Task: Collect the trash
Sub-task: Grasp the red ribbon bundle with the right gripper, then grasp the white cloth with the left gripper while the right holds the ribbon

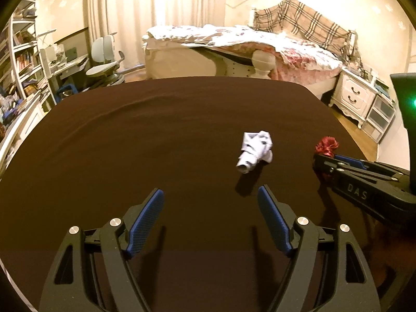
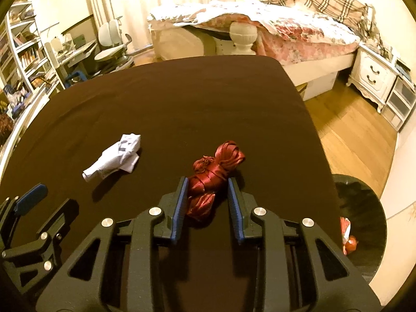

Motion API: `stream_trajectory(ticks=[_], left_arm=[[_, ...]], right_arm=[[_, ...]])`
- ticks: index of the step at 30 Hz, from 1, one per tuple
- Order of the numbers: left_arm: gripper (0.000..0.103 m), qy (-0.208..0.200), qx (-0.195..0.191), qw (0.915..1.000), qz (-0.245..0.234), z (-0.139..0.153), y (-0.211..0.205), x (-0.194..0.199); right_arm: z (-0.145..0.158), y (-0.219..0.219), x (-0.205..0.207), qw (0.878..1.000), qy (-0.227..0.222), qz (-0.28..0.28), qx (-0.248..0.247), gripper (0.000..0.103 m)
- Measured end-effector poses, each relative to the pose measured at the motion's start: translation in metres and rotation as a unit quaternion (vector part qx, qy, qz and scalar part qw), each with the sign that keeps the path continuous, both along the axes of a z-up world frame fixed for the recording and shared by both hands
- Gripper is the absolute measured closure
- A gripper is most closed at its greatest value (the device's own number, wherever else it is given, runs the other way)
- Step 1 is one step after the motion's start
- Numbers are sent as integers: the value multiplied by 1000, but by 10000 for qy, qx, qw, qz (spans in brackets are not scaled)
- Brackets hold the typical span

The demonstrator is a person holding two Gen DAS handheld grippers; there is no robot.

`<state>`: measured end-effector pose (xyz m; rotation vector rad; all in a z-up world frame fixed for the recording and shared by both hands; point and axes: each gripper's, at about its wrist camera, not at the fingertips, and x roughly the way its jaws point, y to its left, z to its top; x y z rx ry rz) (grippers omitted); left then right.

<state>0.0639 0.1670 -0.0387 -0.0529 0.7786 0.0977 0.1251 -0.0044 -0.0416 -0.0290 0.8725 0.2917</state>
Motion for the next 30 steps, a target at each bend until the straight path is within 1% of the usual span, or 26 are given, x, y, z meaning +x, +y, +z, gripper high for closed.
stream_trajectory(ticks=[6, 12, 18, 22, 24, 26, 27, 29, 30], left_arm=[[27, 38, -59, 9999, -129, -1, -10, 17], [27, 154, -152, 9996, -185, -2, -15, 42], [27, 270, -89, 9992, -280, -5, -21, 60], [27, 362, -128, 9986, -370, -6, -23, 66], [35, 422, -188, 9980, -428, -8, -23, 67], [48, 507, -257, 9973, -474, -11, -21, 66], [49, 499, -268, 9973, -470, -11, -20, 65], [59, 471, -288, 9972, -496, -10, -19, 62], [62, 465, -276, 9972, -507, -11, -20, 61]], right_arm=[[0, -16, 4, 9999, 13, -65, 114, 74], [0, -14, 8, 9998, 22, -48, 209, 74], [-1, -16, 9, 9995, 42, -13, 308, 73], [-1, -17, 9, 9995, 45, -6, 323, 73], [-1, -17, 9, 9994, 47, -6, 334, 73], [-1, -17, 9, 9994, 46, -2, 339, 73], [-1, -17, 9, 9994, 47, -1, 330, 73], [-1, -16, 8, 9995, 42, 11, 321, 73], [-1, -16, 8, 9995, 41, 15, 322, 73]])
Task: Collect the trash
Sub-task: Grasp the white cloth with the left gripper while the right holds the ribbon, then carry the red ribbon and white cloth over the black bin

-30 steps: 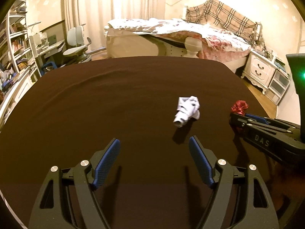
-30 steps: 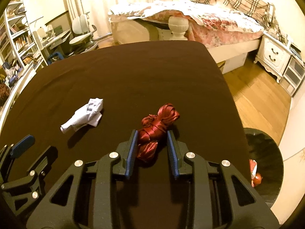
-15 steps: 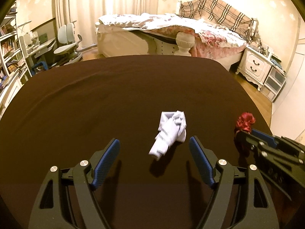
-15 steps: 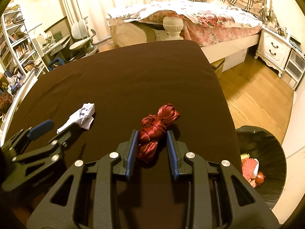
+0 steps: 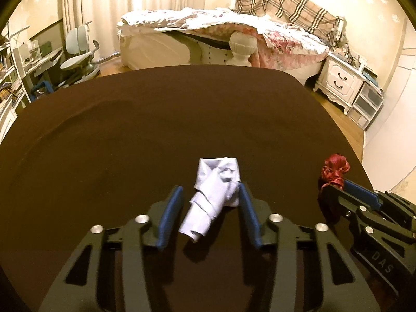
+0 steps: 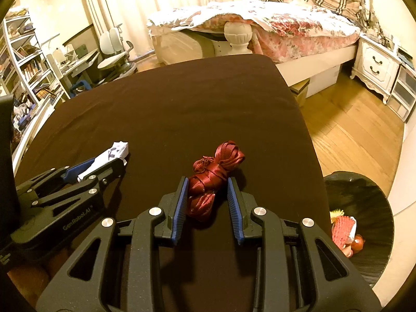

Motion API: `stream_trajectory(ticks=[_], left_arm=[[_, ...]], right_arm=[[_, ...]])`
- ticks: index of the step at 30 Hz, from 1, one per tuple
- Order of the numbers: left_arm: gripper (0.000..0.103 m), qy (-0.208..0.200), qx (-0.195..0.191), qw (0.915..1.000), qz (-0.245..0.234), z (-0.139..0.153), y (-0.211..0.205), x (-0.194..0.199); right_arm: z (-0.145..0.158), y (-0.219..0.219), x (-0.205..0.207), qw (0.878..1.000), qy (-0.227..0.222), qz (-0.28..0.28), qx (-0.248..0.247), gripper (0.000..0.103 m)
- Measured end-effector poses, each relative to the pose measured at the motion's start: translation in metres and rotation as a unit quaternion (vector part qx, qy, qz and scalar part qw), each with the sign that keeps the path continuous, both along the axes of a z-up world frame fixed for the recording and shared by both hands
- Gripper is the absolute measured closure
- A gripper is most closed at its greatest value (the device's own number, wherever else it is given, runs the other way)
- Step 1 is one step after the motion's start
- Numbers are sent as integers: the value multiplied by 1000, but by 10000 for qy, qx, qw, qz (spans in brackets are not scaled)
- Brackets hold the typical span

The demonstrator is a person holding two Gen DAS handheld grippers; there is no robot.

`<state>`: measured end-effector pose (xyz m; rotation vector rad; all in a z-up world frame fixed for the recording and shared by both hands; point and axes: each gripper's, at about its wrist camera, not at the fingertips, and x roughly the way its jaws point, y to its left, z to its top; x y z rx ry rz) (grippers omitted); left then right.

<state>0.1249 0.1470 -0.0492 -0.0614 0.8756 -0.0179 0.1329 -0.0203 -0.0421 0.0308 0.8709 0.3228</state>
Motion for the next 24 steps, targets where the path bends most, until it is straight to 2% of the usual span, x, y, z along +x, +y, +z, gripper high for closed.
stream_trajectory(ticks=[5, 24], left_arm=[[68, -47, 27, 10000, -48, 2, -3, -8], [68, -300, 25, 9995, 38, 11, -17, -57]], right_arm=[[1, 1, -3, 10000, -3, 4, -19, 73], [6, -7, -60, 9997, -110, 197, -112, 73]])
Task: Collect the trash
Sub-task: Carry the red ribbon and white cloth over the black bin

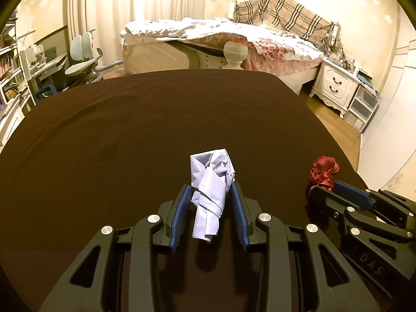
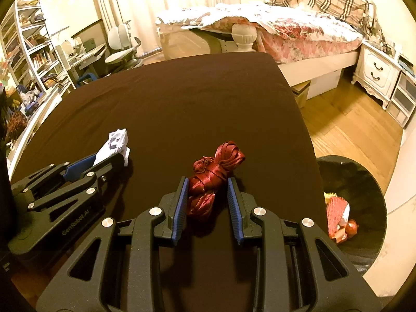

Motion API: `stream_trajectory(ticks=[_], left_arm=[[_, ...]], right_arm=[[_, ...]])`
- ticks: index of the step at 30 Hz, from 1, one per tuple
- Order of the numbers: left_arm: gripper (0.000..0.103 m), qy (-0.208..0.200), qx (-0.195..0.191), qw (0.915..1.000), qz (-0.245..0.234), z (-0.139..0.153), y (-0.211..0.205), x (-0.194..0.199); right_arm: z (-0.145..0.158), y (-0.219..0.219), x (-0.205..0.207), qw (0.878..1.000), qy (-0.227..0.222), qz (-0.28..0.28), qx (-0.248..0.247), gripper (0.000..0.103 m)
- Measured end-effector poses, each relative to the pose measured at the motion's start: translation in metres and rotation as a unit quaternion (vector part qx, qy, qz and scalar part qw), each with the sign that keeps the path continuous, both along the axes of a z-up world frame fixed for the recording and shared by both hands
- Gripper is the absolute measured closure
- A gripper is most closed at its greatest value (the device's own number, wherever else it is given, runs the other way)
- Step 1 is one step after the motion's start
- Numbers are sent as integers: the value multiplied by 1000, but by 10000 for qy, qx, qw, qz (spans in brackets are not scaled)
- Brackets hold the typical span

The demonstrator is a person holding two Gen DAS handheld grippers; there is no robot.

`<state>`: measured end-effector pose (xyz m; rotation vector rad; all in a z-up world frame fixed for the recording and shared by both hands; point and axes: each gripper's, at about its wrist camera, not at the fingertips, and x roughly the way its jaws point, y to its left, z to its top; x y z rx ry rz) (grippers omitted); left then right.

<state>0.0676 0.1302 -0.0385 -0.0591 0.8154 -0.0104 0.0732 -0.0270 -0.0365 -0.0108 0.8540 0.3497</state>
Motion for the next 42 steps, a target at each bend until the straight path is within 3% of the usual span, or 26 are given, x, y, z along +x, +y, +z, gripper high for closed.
stream_trajectory(ticks=[18, 29, 42], left_arm=[[68, -234, -117, 9997, 39, 8, -22, -35], [68, -373, -137, 9985, -368, 14, -59, -36], [68, -453, -75, 9944, -957, 15, -114, -29]], right_arm=[[7, -39, -48, 9998, -100, -166, 31, 74], [20, -95, -54, 9969, -308, -718, 76, 74], [11, -159, -47, 9878, -301, -1530, 53, 74]])
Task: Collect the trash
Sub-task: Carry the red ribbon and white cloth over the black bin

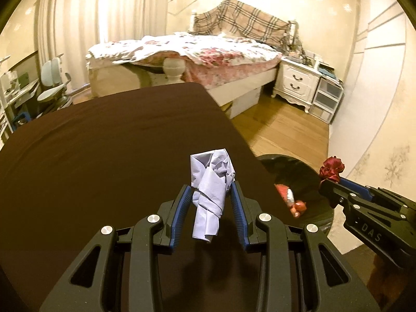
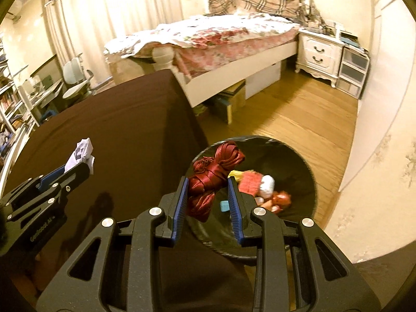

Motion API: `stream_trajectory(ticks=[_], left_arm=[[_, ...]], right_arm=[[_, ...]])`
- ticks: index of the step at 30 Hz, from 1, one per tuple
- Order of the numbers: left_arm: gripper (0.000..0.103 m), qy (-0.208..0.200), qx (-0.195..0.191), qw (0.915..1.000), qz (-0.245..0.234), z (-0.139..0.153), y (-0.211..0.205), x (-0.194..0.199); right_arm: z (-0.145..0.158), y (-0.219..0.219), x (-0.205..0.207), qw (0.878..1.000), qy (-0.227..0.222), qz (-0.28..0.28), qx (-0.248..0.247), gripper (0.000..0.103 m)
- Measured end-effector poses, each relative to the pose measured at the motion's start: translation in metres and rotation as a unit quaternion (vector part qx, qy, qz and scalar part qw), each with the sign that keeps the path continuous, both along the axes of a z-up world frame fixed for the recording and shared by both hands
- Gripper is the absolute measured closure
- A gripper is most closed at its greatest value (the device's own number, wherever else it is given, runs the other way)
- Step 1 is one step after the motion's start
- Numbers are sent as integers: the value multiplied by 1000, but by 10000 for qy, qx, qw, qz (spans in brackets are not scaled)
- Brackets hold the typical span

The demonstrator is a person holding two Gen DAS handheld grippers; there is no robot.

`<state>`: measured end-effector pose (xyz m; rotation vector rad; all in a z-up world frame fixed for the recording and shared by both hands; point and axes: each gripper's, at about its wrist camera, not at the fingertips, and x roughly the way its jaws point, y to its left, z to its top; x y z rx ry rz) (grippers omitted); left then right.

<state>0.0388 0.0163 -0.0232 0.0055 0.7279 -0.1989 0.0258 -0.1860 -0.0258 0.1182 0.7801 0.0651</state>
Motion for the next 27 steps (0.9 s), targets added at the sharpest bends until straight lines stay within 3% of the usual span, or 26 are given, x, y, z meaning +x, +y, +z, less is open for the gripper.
stream_trajectory(ticks=[27], left_arm=[[68, 2, 249, 9976, -643, -11, -81, 27]], right_arm=[[-8, -41, 10, 9990, 23, -425, 154, 73]])
